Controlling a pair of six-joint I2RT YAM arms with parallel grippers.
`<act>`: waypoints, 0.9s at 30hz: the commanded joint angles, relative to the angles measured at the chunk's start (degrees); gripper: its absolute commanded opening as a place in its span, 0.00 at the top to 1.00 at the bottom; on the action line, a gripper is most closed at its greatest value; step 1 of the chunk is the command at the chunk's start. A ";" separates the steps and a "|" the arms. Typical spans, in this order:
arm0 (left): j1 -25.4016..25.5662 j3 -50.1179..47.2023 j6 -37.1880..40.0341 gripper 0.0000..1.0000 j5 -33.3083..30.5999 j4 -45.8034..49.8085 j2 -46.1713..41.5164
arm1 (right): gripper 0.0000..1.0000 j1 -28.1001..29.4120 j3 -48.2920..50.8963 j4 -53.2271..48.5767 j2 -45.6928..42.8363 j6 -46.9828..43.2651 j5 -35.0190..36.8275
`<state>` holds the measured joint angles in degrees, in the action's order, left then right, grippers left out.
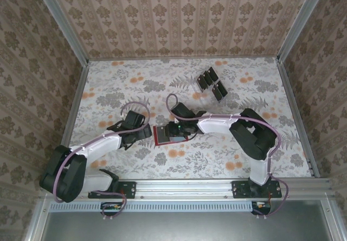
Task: Put the credit cards into the card holder
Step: Insert the credit card into the card slot, then flip over the card slot in the card holder.
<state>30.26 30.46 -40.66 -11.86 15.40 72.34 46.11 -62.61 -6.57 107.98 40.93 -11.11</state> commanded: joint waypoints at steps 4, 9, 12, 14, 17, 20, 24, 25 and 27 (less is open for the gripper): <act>-0.34 -0.70 2.08 0.00 1.72 0.07 -1.24 | 0.55 -0.07 1.49 -2.46 -6.61 -0.50 1.49; 0.14 -0.77 2.35 0.00 2.88 -0.45 -1.98 | 0.44 -0.32 -0.77 -8.05 -8.05 -4.52 4.98; 1.08 -0.74 2.09 0.00 2.94 -0.56 -2.15 | 0.44 -0.75 -2.70 -10.68 -6.85 -6.98 5.88; 1.94 -0.58 1.76 0.00 2.71 -0.46 -2.13 | 0.43 -1.15 -4.14 -11.93 -5.72 -8.62 6.50; 3.32 -0.51 1.06 0.00 1.95 -0.28 -2.20 | 0.43 -1.71 -6.07 -12.93 -3.60 -10.23 6.81; 4.73 -0.51 0.38 0.00 1.33 -0.37 -2.11 | 0.43 -1.94 -7.71 -13.59 -1.61 -11.31 7.04; 6.37 -0.49 -0.55 0.00 0.39 -0.36 -2.02 | 0.43 -2.17 -9.11 -14.41 0.25 -12.16 7.50; 6.84 -0.58 -0.73 0.00 0.19 -0.54 -2.02 | 0.43 -2.25 -9.09 -14.44 0.55 -12.27 7.57; 7.55 -0.75 -1.18 0.00 0.04 -1.10 -1.94 | 0.43 -2.37 -8.95 -14.78 1.07 -12.36 7.90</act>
<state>37.01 30.35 -40.34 -10.46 14.83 71.11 44.05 -70.30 -18.61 107.96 30.11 -4.82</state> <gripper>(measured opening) 0.997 0.566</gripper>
